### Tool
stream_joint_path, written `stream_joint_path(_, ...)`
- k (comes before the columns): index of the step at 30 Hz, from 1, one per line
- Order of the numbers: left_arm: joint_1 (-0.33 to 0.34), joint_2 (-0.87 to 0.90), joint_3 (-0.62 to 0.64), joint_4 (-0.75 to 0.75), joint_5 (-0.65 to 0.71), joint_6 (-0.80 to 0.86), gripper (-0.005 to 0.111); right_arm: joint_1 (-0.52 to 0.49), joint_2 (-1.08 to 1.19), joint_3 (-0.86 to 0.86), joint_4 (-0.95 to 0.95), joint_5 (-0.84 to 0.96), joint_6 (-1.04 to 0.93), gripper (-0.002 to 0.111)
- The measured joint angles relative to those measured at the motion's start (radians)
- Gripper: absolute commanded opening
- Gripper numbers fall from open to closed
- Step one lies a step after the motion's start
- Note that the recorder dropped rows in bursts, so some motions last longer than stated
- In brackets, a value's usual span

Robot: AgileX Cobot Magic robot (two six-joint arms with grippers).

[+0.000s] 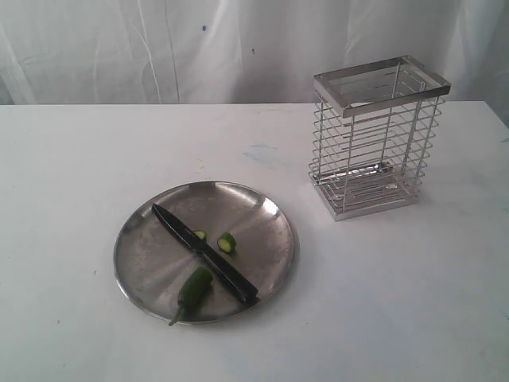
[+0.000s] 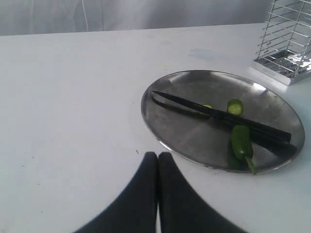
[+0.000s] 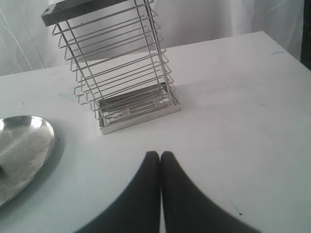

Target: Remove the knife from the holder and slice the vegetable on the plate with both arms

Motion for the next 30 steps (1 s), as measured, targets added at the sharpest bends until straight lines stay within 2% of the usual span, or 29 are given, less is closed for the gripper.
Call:
stream_joint_path(25,0.000,0.000,0.000,0.000,0.002,0.023,0.000,0.000,0.000,0.000,0.000,0.000,0.000,0.000)
stream_joint_path(30,0.028,0.000,0.000,0.000,0.004,0.023,0.000,0.000,0.000,0.000,0.000,0.000,0.000,0.000)
